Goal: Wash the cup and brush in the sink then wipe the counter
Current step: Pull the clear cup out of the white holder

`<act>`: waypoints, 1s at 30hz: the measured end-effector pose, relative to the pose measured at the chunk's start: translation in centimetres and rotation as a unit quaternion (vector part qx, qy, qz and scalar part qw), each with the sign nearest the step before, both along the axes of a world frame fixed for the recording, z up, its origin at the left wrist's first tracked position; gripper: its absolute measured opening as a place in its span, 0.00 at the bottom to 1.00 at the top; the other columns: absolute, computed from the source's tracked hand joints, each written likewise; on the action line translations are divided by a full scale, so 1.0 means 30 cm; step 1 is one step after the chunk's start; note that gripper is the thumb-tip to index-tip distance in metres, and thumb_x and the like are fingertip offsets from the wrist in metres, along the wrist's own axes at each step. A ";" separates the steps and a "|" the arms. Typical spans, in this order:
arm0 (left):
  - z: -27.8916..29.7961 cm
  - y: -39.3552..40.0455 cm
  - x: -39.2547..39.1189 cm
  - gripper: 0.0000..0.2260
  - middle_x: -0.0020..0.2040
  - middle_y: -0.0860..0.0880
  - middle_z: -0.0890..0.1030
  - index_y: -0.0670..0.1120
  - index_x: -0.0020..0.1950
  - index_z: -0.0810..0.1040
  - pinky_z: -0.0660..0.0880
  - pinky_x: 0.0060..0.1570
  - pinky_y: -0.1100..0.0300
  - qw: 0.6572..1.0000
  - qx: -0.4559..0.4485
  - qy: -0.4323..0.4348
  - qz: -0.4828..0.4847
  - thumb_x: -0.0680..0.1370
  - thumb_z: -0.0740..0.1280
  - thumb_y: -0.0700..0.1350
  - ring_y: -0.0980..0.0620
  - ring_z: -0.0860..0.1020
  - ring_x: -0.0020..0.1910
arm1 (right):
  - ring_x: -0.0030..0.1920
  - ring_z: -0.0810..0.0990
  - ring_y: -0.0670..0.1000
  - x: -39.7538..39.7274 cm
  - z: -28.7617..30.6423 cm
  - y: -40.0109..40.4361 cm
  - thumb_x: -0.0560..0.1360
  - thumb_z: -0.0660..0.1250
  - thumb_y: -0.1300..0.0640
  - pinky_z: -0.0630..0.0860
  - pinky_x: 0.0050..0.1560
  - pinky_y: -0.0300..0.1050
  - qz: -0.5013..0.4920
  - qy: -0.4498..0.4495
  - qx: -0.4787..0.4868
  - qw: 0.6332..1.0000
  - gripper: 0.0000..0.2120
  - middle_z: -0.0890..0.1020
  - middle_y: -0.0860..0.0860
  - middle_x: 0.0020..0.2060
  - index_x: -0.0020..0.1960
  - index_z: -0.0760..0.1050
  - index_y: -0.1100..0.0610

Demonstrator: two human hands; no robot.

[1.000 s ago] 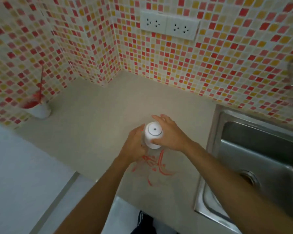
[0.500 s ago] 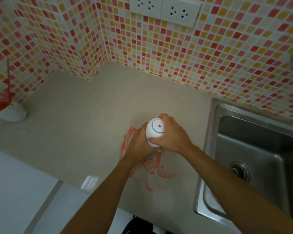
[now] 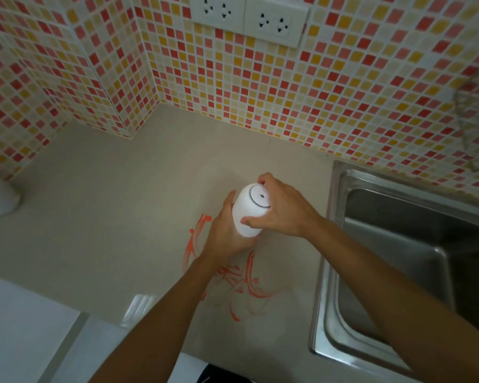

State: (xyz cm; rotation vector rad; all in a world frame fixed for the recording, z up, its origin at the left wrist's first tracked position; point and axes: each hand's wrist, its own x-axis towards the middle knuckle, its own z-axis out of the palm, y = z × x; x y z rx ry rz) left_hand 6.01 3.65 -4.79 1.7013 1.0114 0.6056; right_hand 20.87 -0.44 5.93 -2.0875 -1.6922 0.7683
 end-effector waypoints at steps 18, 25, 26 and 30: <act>0.095 0.013 0.016 0.31 0.56 0.55 0.79 0.52 0.63 0.71 0.77 0.47 0.60 0.999 -0.004 -0.032 -0.028 0.62 0.77 0.46 0.58 0.79 0.53 | 0.53 0.72 0.46 0.137 0.211 -0.016 0.63 0.77 0.49 0.70 0.47 0.36 0.157 -0.043 0.009 0.987 0.34 0.74 0.45 0.55 0.66 0.67 0.44; 0.112 0.034 0.004 0.35 0.57 0.53 0.77 0.46 0.65 0.69 0.73 0.45 0.71 1.000 0.025 0.003 -0.014 0.61 0.78 0.43 0.54 0.77 0.53 | 0.57 0.71 0.45 0.172 0.266 -0.090 0.62 0.80 0.52 0.75 0.46 0.34 0.066 -0.008 0.031 0.997 0.37 0.71 0.44 0.57 0.65 0.65 0.47; 0.097 0.035 -0.006 0.34 0.57 0.53 0.78 0.47 0.65 0.69 0.74 0.46 0.68 1.000 0.022 0.010 -0.002 0.61 0.78 0.42 0.53 0.78 0.53 | 0.57 0.72 0.46 0.180 0.272 -0.100 0.62 0.80 0.52 0.76 0.47 0.35 0.048 0.001 0.039 0.998 0.37 0.71 0.45 0.59 0.65 0.65 0.46; 0.061 0.021 -0.034 0.37 0.59 0.54 0.75 0.50 0.64 0.70 0.76 0.55 0.50 0.997 0.051 0.041 0.034 0.58 0.80 0.48 0.49 0.76 0.58 | 0.56 0.73 0.46 0.215 0.257 -0.125 0.64 0.79 0.55 0.77 0.44 0.35 -0.023 0.062 0.063 0.996 0.36 0.70 0.46 0.60 0.64 0.62 0.47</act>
